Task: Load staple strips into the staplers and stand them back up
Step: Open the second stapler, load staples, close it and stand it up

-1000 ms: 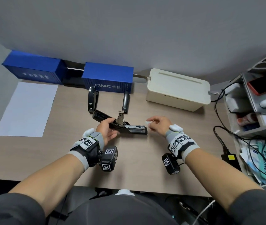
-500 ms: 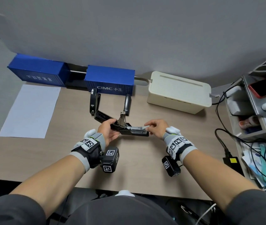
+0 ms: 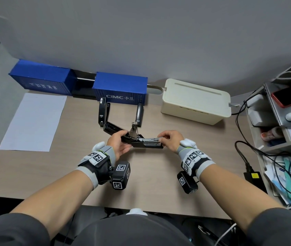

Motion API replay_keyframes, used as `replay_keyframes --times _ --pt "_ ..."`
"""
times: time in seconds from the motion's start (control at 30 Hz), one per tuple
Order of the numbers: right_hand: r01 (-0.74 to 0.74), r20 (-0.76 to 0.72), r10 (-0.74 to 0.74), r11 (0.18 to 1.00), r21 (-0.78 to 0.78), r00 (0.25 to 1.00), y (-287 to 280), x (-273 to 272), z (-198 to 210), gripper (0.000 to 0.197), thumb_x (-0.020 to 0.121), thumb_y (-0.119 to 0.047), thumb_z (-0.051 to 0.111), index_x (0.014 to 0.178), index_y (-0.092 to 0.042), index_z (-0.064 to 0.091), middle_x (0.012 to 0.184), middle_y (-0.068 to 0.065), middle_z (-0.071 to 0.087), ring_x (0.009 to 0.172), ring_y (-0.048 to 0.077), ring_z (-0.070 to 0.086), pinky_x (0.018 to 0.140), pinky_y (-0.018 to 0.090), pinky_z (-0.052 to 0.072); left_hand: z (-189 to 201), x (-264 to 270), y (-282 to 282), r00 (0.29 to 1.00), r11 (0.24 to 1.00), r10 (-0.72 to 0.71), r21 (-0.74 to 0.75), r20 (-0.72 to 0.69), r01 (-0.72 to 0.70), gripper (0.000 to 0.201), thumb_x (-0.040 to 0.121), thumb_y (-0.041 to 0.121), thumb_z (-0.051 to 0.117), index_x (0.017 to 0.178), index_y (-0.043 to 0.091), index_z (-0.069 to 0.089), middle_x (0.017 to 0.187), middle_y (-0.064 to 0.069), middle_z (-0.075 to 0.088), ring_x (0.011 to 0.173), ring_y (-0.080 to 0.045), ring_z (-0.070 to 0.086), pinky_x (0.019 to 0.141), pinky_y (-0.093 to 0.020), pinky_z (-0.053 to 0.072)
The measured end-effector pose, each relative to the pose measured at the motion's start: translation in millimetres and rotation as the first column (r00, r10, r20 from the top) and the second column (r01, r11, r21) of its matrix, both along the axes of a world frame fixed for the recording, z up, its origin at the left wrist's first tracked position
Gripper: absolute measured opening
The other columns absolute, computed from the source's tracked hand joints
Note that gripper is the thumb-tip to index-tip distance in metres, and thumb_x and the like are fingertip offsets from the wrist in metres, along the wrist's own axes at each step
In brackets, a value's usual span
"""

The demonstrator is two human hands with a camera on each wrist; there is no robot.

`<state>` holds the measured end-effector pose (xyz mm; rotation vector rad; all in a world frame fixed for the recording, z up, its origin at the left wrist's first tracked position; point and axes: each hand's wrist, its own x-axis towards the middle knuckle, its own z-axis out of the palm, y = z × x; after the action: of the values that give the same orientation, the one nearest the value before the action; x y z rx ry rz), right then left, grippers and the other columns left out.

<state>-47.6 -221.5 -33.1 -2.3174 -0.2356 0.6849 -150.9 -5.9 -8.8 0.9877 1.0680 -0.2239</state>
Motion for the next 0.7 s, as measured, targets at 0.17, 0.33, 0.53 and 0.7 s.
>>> replay_keyframes --times 0.17,0.33,0.53,0.7 --pt "-0.011 0.006 0.012 1.000 -0.004 1.000 -0.5 -2.0 5.4 0.009 0.084 -0.018 0.066 0.089 -0.023 0.073 0.064 -0.005 0.067 0.061 0.009 0.061 0.063 0.018 0.046 3.6 -1.1 0.4 1.000 1.000 0.001 0.003 0.002 -0.001 0.032 0.087 0.034 0.061 0.114 0.017 0.062 0.109 -0.011 0.070 0.088 -0.026 0.069 0.068 -0.030 0.052" --pt "-0.026 0.015 0.026 0.999 -0.034 1.000 0.8 -2.2 6.3 0.010 0.083 -0.018 0.067 0.088 -0.024 0.073 0.073 -0.002 0.072 0.068 0.013 0.066 0.067 0.020 0.049 4.7 -2.0 -0.1 1.000 1.000 -0.016 0.010 0.000 0.016 0.034 0.087 0.035 0.062 0.115 0.017 0.062 0.111 -0.010 0.071 0.089 -0.026 0.069 0.069 -0.030 0.053" --pt "-0.013 0.016 0.014 0.999 -0.053 1.000 0.8 -3.1 4.3 0.015 0.083 -0.017 0.066 0.093 -0.024 0.074 0.079 0.002 0.074 0.071 0.015 0.066 0.069 0.020 0.049 6.7 0.2 -2.0 1.000 0.999 -0.028 0.024 0.003 0.028 0.033 0.088 0.035 0.061 0.114 0.015 0.061 0.108 -0.011 0.071 0.090 -0.027 0.068 0.069 -0.030 0.053" --pt "-0.023 -0.011 0.023 1.000 -0.016 1.000 -1.2 -4.5 3.1 0.013 0.081 -0.024 0.072 0.093 -0.028 0.075 0.065 -0.010 0.062 0.056 0.006 0.054 0.060 0.018 0.041 5.8 1.8 -2.4 1.000 1.000 -0.021 0.012 0.007 0.021 0.032 0.088 0.035 0.061 0.113 0.015 0.061 0.110 -0.013 0.071 0.091 -0.028 0.068 0.073 -0.031 0.054"
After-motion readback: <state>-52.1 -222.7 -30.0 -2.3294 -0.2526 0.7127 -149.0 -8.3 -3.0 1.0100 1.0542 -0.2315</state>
